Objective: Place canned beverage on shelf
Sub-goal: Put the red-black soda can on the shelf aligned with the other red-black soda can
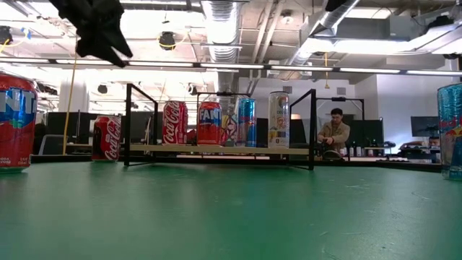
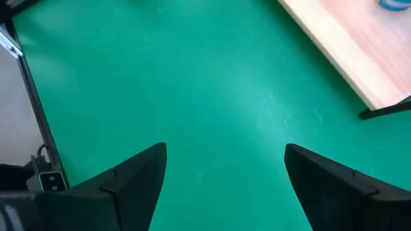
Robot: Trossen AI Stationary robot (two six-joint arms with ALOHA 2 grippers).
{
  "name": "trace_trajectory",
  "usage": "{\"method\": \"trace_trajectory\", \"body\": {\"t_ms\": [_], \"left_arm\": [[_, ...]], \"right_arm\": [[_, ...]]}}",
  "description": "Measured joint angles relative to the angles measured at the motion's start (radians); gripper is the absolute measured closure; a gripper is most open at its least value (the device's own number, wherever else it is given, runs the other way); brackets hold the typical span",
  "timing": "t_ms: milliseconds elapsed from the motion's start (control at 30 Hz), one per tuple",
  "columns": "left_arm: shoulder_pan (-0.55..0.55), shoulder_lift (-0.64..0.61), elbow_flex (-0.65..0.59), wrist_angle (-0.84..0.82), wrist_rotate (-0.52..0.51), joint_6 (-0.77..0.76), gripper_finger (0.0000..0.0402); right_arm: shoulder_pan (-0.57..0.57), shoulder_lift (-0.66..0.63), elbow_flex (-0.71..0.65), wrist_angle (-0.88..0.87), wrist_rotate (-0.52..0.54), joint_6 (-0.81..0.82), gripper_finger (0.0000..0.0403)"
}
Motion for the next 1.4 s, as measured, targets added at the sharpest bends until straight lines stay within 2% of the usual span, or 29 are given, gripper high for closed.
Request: {"method": "trace_trajectory", "body": {"t_ms": [233, 433, 633, 867, 1133, 1400], "left_arm": [[0.094, 0.012, 0.034, -0.057, -0.025, -0.017, 0.0148], [0.243, 0.062, 0.078, -0.094, -0.022, -0.034, 0.0149], [0.403, 0.170, 0.094, -0.154, -0.002, -0.018, 0.0148], [0.363, 0.213, 0.120, -0.163, -0.044, -0.083, 0.0148], [0.304, 0.216, 0.127, -0.098, 0.050, -0.105, 0.0148], [0.271, 0.240, 0.162, -0.050, 0.056, -0.115, 0.0149]], "right_arm": [[-0.037, -0.002, 0.000, 0.057, -0.006, -0.076, 0.0062], [-0.069, -0.002, 0.000, 0.058, -0.008, -0.109, 0.0062], [-0.088, -0.002, 0.000, 0.057, -0.008, -0.121, 0.0062], [-0.094, -0.002, 0.000, 0.063, -0.007, -0.137, 0.0062], [-0.093, -0.002, 0.000, 0.069, -0.007, -0.150, 0.0062], [-0.093, -0.002, 0.000, 0.069, -0.007, -0.150, 0.0062]]}}
